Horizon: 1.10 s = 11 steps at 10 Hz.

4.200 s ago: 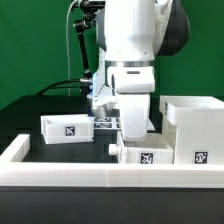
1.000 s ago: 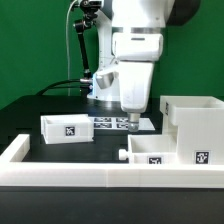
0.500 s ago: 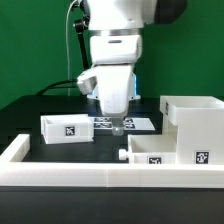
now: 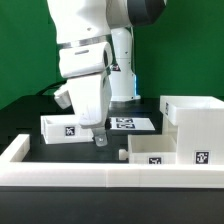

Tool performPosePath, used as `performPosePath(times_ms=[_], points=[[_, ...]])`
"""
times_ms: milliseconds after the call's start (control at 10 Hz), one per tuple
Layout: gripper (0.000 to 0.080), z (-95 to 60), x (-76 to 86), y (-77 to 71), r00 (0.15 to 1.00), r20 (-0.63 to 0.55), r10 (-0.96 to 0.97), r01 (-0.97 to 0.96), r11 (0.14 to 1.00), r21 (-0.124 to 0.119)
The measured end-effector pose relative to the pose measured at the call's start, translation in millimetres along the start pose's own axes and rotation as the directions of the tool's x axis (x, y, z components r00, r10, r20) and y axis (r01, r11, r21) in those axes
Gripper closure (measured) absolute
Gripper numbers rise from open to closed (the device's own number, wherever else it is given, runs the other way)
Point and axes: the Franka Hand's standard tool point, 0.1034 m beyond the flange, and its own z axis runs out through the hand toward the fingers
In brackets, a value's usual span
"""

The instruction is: Assemble drawer

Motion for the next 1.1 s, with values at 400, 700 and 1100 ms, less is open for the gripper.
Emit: performPosePath(times_ms=[400,700,1100], points=[[0.0150,25.1,7.0,-1.0,0.999,0.003,-0.036,0.036,0.999,0.025],[0.0150,25.1,4.9,-1.5,1.000,0.003,-0.030,0.030,0.999,0.025],[0.0150,29.2,11.0,2.0,0.996,-0.004,-0.088,0.088,0.996,0.028]])
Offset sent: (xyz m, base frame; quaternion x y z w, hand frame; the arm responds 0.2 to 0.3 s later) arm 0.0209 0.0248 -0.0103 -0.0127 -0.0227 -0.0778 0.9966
